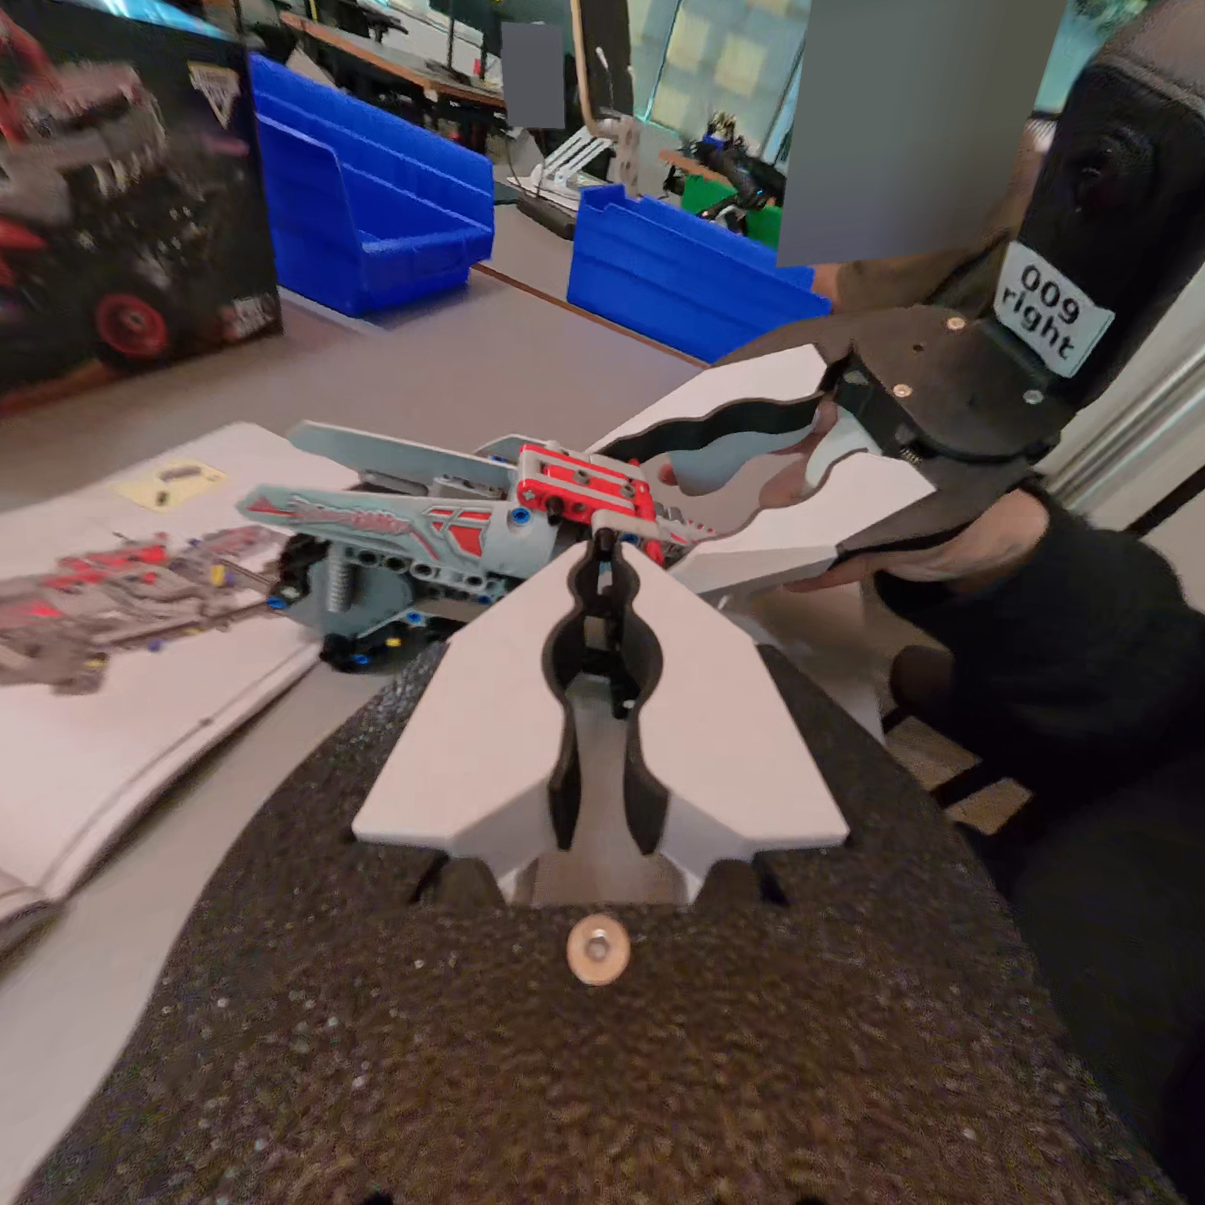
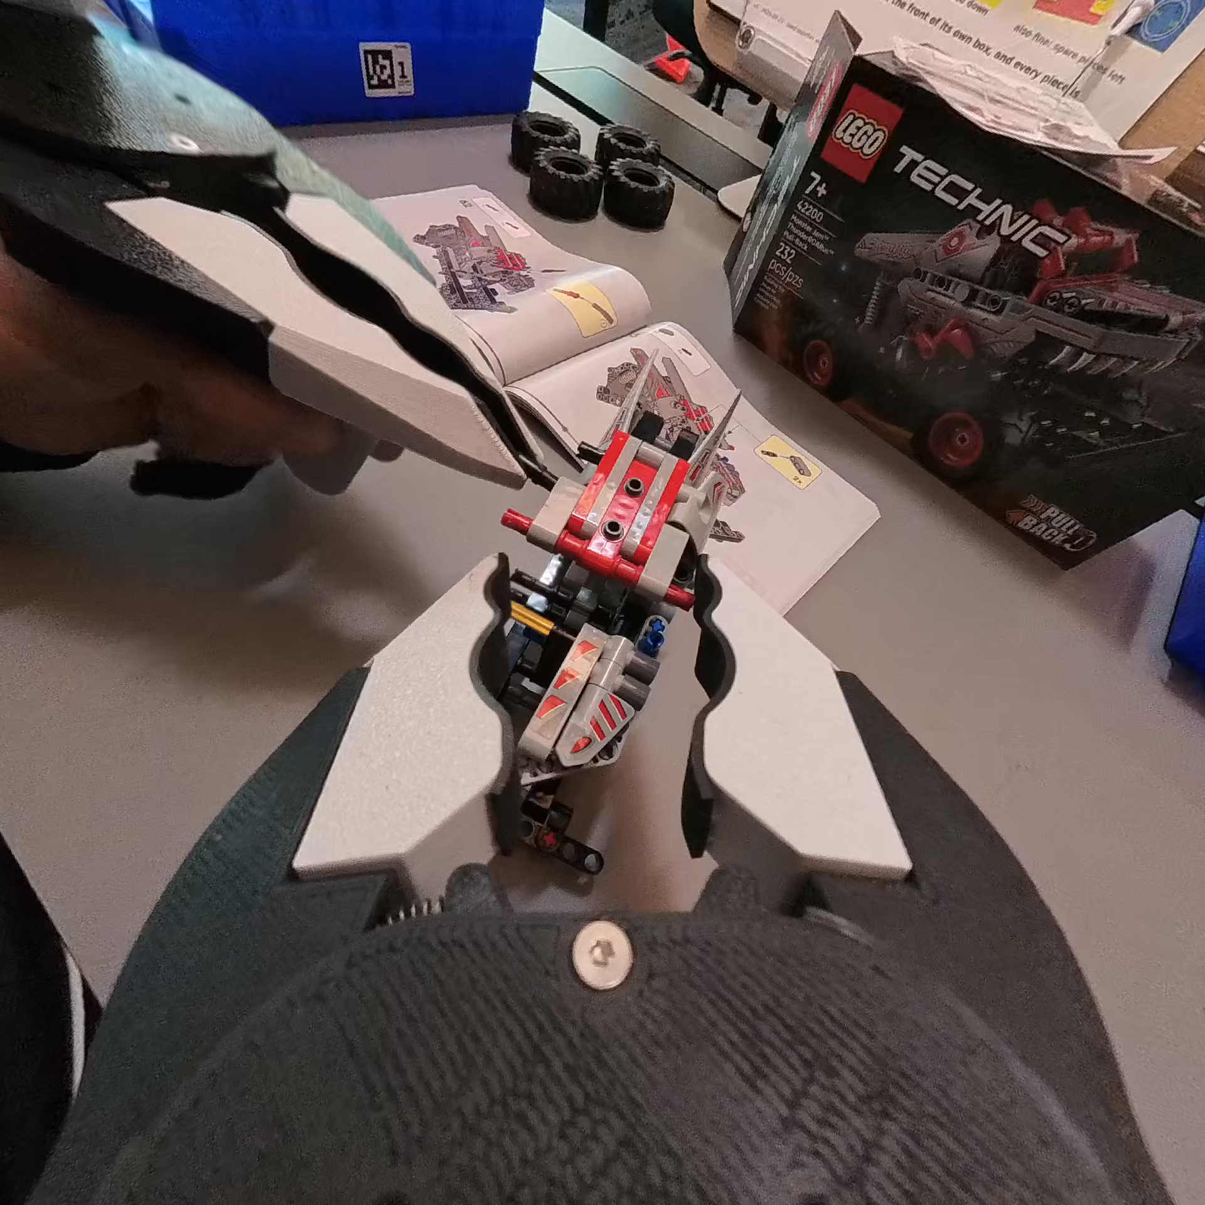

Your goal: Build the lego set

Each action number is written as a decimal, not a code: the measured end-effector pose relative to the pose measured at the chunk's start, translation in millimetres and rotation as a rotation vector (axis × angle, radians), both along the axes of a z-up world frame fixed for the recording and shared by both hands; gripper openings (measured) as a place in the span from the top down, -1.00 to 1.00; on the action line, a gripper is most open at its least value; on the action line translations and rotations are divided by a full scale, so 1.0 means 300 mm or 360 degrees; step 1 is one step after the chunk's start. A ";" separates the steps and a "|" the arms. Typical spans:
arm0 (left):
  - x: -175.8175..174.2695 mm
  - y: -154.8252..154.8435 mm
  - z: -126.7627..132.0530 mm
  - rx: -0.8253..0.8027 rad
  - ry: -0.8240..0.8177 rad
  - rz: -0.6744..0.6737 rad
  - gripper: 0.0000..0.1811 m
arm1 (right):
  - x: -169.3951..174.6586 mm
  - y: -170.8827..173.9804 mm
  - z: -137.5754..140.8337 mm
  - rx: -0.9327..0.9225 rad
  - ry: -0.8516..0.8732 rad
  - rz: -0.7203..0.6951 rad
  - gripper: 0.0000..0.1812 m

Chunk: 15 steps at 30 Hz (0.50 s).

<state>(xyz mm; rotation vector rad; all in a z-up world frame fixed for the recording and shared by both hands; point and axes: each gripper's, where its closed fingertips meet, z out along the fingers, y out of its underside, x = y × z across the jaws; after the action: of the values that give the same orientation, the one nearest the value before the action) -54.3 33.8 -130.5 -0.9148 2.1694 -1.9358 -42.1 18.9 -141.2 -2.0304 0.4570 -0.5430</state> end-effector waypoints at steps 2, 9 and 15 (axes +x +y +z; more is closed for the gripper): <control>0.005 -0.002 0.003 -0.0091 0.0024 0.0036 0.98 | -0.003 0.012 0.004 0.0051 0.0033 -0.0006 0.40; 0.016 -0.002 0.005 0.0079 -0.0208 0.0097 0.99 | 0.006 0.004 -0.002 -0.0026 -0.0010 -0.0048 0.42; 0.002 0.007 0.007 0.0228 -0.0428 0.0093 0.97 | -0.006 0.009 -0.003 -0.0029 -0.0025 -0.0001 0.39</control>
<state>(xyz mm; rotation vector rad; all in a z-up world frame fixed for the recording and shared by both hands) -53.7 35.8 -128.6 -0.6458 2.0690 -1.7360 -43.9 21.8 -142.2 -2.0418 0.4446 -0.5650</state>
